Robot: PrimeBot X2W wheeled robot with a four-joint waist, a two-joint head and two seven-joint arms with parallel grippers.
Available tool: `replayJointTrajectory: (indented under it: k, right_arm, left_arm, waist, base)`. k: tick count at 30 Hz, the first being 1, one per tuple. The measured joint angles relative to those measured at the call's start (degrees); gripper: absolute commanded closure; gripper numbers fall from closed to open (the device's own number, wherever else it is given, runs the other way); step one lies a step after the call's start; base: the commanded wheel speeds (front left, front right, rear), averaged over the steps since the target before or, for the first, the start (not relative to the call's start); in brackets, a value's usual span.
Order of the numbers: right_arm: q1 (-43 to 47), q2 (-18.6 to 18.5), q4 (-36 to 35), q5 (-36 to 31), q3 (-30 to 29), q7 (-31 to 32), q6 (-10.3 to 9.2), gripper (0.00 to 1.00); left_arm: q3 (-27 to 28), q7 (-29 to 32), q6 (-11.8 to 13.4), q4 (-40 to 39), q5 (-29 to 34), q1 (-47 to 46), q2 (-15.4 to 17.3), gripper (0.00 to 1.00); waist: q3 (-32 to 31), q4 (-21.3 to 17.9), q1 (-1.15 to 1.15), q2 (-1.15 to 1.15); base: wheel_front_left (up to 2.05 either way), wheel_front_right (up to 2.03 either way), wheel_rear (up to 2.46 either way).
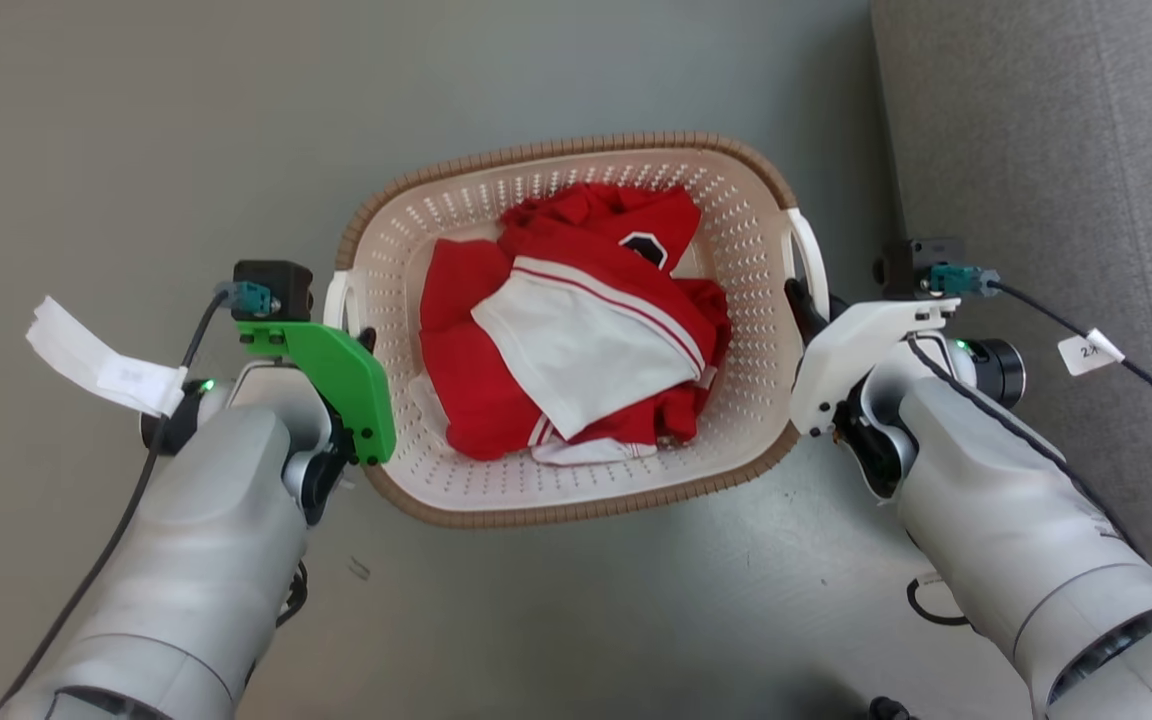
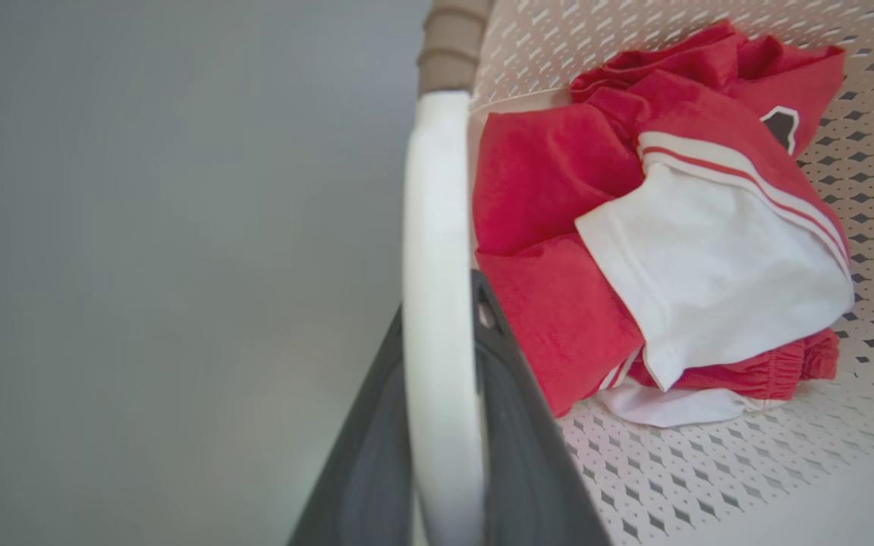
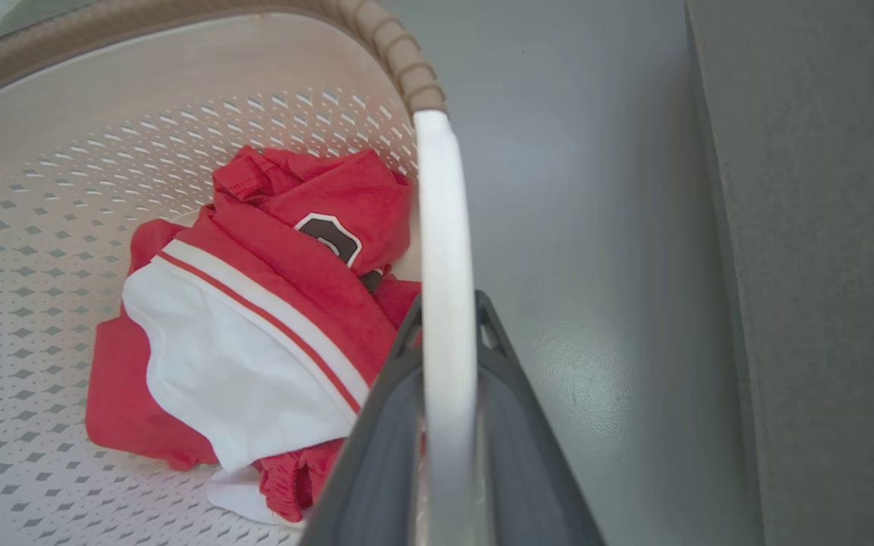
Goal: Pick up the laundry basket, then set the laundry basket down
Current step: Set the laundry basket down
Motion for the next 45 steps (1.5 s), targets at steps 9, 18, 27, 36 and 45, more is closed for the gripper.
replayJointTrajectory:
  k: [9,18,27,36,45]
  right_arm:
    - [-1.7,0.0,0.2,-0.4,0.0,-0.8,0.01,1.0]
    - [-3.7,0.0,0.4,-0.4,0.1,-1.0,0.81,1.0]
    - [-5.1,0.0,0.7,-0.4,-0.1,-1.3,1.67,1.0]
    - [-5.4,0.0,1.6,-0.3,-0.1,-1.8,2.38,1.0]
    - [-5.8,0.1,2.3,-0.3,0.0,-1.8,2.69,1.0]
  left_arm:
    - [-0.5,-2.4,0.6,0.2,0.8,-2.7,0.1,1.0]
    - [-0.5,-4.5,1.2,1.3,1.4,-4.2,0.0,1.0]
    - [-0.6,-5.9,1.5,1.9,1.9,-6.1,-0.1,1.0]
    - [-1.1,-6.5,1.5,2.6,1.9,-6.9,-0.4,1.0]
    - [-1.5,-6.5,1.2,3.5,2.0,-7.4,-0.7,1.0]
  waist:
    - [5.6,0.4,0.0,0.0]
    - [10.9,1.3,0.0,0.0]
    - [14.9,2.1,0.0,0.0]
    - [18.0,2.7,0.0,0.0]
    - [19.9,2.7,0.0,0.0]
  base:
    - [0.0,0.0,0.0]
    - [0.0,0.0,0.0]
    - [0.0,0.0,0.0]
    - [0.0,0.0,0.0]
    - [0.0,0.0,0.0]
